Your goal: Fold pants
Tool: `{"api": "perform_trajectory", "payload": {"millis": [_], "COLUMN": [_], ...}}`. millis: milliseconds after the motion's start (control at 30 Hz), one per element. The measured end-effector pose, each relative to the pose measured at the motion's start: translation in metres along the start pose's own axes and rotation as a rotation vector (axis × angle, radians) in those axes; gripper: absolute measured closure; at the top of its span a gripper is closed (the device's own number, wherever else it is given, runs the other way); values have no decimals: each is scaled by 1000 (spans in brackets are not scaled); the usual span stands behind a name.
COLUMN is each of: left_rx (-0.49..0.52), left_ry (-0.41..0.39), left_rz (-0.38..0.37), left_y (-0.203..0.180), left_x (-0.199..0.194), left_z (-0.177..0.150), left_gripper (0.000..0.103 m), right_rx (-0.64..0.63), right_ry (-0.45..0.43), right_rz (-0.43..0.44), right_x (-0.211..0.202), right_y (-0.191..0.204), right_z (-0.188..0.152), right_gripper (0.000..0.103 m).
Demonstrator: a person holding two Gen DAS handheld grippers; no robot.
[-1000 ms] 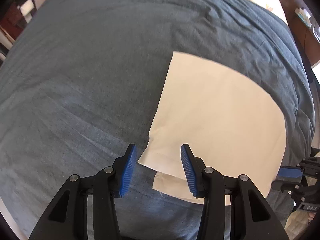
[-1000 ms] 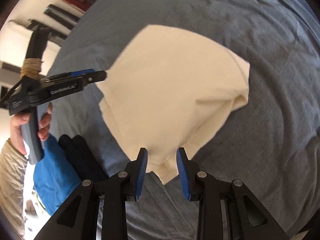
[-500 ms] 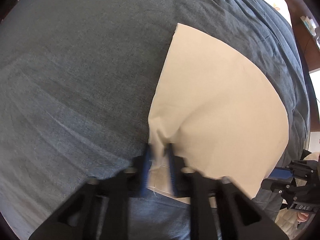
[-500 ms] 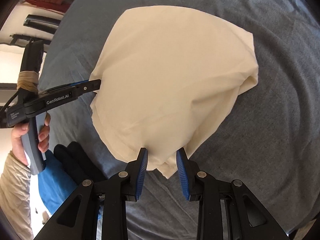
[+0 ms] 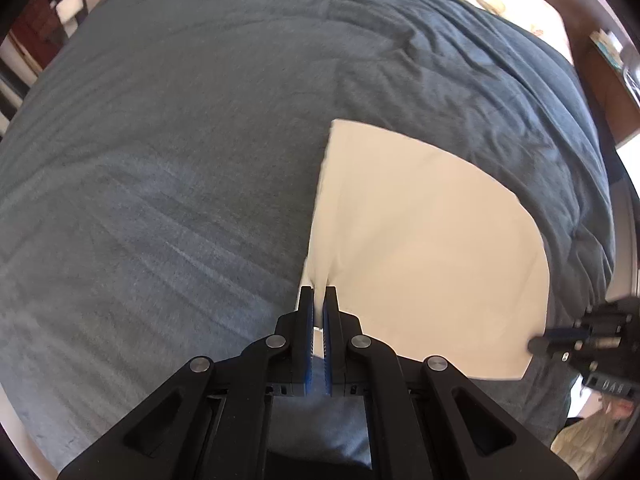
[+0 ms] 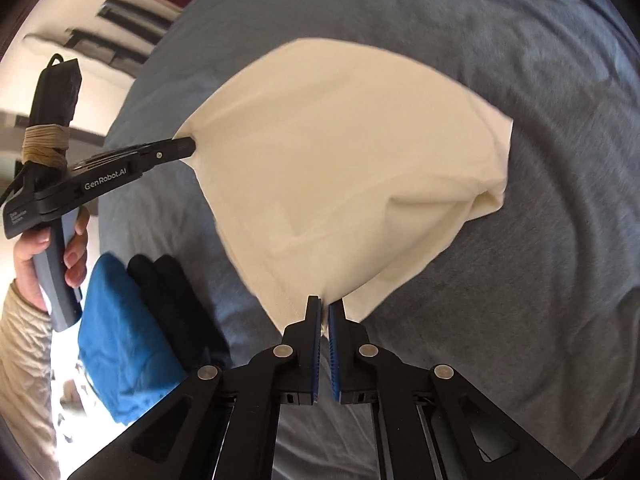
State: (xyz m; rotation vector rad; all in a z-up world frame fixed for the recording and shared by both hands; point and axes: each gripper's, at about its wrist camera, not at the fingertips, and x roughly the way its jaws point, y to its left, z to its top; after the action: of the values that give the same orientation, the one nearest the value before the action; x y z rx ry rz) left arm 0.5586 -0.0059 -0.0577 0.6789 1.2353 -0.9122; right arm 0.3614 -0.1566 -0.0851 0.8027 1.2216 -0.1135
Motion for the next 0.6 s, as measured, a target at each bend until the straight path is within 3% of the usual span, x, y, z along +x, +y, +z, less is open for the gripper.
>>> {"api": "perform_trajectory", "payload": {"millis": [233,600], "left_rx": [-16,13], "left_ry": [85,183], "left_rz": [65,113], "left_y": [9,3], "left_x": [21,56], "left_z": [-23,-22], "left_gripper": [97,96], "right_rx": [-33,-23], "right_ry": [77,177], "right_rz": [-18,-91], "right_x": [1,29], "right_y": [-5,-15], "right_z": [-12,-29], "right_gripper": [99,100]}}
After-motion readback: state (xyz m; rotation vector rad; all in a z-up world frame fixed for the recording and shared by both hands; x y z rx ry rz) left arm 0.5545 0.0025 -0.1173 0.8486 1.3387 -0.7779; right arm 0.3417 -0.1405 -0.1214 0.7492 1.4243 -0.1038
